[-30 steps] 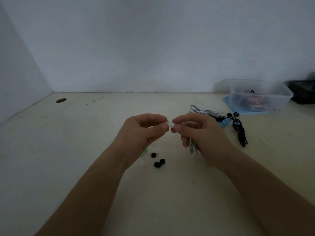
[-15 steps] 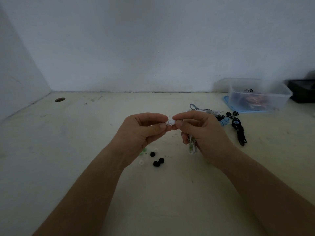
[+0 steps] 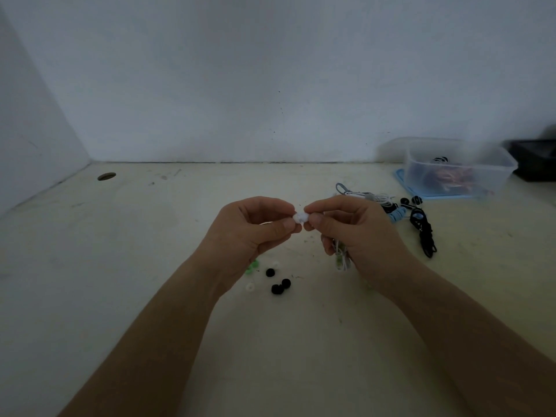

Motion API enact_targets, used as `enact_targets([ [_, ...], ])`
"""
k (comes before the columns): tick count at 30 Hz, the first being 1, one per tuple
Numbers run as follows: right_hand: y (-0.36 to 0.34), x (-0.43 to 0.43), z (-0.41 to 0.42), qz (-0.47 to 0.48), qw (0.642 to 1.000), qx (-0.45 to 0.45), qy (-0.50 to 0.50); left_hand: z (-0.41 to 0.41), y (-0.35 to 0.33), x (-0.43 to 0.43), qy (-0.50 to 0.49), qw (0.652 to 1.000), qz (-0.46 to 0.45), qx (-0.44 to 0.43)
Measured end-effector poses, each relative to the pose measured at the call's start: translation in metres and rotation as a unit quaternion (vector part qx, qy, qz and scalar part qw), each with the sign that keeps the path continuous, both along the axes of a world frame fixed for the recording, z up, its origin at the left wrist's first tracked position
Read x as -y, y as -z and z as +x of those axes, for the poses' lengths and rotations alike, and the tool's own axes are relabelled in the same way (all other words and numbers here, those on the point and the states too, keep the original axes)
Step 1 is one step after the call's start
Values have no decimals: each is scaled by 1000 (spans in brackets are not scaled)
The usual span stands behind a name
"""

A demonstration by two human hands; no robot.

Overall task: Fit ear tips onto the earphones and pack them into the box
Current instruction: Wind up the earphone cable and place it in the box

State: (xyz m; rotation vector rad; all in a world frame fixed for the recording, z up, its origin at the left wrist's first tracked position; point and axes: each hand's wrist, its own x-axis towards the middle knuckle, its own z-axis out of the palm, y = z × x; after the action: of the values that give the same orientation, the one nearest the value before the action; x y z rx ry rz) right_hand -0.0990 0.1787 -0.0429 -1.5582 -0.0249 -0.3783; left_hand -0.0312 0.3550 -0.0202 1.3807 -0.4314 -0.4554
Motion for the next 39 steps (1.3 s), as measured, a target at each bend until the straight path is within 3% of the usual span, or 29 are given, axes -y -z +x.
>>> enact_targets([
  [16, -1, 2, -2, -57, 998, 8, -3, 1, 3, 1, 17, 1000, 8, -11],
  [31, -1, 5, -2, -171, 985, 29, 21, 3, 7, 2, 12, 999, 35, -10],
  [39, -1, 4, -2, -84, 996, 15, -6, 2, 5, 2, 28, 999, 2, -19],
])
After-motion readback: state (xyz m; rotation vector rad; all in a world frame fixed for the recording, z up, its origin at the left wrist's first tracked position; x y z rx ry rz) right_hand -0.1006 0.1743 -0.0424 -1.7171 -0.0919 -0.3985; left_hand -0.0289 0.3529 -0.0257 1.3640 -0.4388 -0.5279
